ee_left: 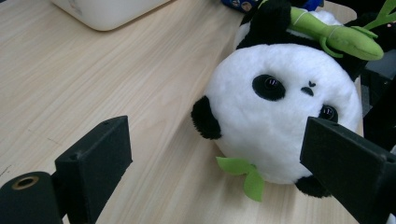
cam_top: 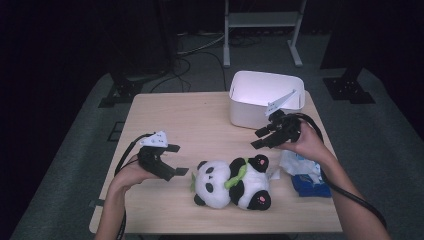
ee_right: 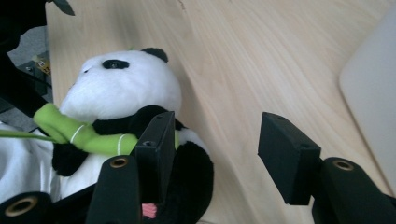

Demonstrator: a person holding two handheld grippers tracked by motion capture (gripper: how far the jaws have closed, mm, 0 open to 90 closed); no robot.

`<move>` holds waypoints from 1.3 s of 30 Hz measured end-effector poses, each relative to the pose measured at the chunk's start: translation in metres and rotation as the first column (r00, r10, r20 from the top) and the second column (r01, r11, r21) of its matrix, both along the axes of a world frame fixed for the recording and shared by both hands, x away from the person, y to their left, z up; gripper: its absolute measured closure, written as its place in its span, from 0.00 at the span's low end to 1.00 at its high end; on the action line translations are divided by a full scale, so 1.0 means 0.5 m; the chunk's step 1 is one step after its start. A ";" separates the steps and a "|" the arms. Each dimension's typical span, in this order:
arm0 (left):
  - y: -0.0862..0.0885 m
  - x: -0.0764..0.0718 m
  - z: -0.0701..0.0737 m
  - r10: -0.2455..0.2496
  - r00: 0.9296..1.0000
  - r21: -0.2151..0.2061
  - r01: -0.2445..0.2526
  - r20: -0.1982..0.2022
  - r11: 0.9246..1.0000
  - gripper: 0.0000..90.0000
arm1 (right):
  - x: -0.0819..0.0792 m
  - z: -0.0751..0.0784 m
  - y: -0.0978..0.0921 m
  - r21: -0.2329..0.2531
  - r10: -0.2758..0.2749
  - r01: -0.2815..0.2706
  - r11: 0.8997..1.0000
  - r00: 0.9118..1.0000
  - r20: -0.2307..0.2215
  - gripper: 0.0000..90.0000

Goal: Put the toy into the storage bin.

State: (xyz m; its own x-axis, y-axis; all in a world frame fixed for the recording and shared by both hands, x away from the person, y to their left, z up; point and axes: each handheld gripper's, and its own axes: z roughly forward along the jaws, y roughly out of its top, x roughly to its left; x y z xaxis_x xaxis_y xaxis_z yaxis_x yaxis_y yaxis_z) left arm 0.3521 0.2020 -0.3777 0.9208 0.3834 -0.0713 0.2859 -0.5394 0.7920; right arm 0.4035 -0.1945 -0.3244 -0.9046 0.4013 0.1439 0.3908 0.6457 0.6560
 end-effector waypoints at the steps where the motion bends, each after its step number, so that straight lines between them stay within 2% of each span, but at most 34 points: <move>1: 0.000 0.000 0.000 -0.001 1.000 -0.001 0.001 0.000 1.000 0.09 | 0.003 0.002 0.000 -0.003 -0.003 0.003 1.000 1.000 0.004 0.50; 8: 0.008 0.003 -0.003 0.010 1.000 0.006 -0.010 -0.004 1.000 0.09 | 0.032 0.014 0.004 -0.012 -0.012 0.013 1.000 1.000 0.021 0.51; 14: 0.008 0.003 0.000 -0.002 1.000 0.002 0.002 0.001 1.000 0.09 | 0.059 0.028 0.004 -0.033 -0.018 0.019 0.999 0.999 0.036 0.51; 22: 0.011 0.008 -0.005 0.005 1.000 0.002 -0.005 -0.014 1.000 0.09 | 0.113 0.045 -0.005 -0.063 -0.029 0.032 0.998 0.998 0.054 0.53; 26: 0.016 0.009 -0.004 0.013 1.000 0.001 -0.013 -0.015 1.000 0.09 | 0.140 0.051 -0.007 -0.068 -0.044 0.047 0.997 0.998 0.047 0.54; 31: 0.017 0.008 -0.002 0.012 1.000 0.006 -0.012 -0.018 1.000 0.09 | 0.180 0.052 -0.012 -0.095 -0.061 0.066 0.993 0.997 0.047 0.57; 39: 0.031 0.009 0.003 0.033 0.999 -0.008 -0.033 -0.012 0.999 0.09 | 0.224 0.043 -0.020 -0.131 -0.080 0.086 0.988 0.996 0.045 0.61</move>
State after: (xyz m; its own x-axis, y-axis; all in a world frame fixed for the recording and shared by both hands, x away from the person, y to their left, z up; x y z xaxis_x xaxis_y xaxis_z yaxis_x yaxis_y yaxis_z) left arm 0.3563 0.2172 -0.3760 0.9069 0.4127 -0.0849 0.3124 -0.5235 0.7927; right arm 0.5155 -0.2045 -0.3030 -0.8713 0.4882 0.0488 0.4218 0.6945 0.5828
